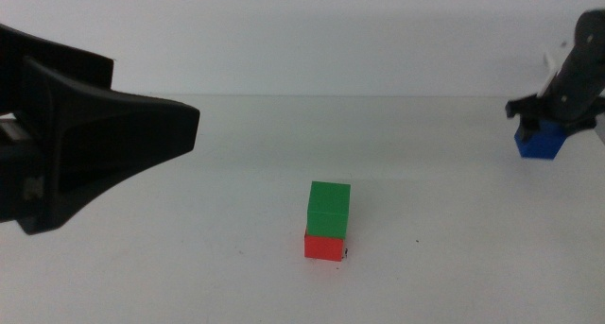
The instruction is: Stack red cubes first, then green, then blue cubes in a specific spot.
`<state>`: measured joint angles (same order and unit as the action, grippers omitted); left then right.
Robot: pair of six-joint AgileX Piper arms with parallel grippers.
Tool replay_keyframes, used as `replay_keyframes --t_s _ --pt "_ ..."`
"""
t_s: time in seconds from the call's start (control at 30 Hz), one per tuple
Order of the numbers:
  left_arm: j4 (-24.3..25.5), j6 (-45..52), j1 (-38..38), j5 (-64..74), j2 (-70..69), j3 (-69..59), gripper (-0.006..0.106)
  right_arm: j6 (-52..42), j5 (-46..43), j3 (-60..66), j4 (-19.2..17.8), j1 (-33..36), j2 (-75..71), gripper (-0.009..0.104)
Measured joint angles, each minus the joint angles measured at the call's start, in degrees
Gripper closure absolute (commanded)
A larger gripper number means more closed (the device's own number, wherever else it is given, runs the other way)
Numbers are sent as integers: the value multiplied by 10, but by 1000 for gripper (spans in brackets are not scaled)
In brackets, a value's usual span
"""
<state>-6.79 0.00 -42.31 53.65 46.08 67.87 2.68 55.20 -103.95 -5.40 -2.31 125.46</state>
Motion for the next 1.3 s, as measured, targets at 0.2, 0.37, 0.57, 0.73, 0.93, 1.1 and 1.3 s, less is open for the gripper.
replay_keyframes --t_s 0.2,0.37,0.57,0.73,0.93,1.1,1.3 --pt "0 0 0 0 0 0 9 95 -13 132 10 96 -201 97" --pt "9 0 0 0 0 0 9 317 65 155 -101 289 -286 97" --pt "13 0 0 0 0 0 9 450 122 108 -138 446 -248 97" --pt "14 0 0 0 0 0 9 478 127 55 -123 487 -193 97" --pt "14 0 0 -1 0 0 9 482 128 23 -106 490 -143 97" --pt "14 0 0 -2 0 0 9 481 128 21 -102 490 -120 97" --pt "14 0 0 -2 0 0 9 483 135 20 -112 490 -113 97"
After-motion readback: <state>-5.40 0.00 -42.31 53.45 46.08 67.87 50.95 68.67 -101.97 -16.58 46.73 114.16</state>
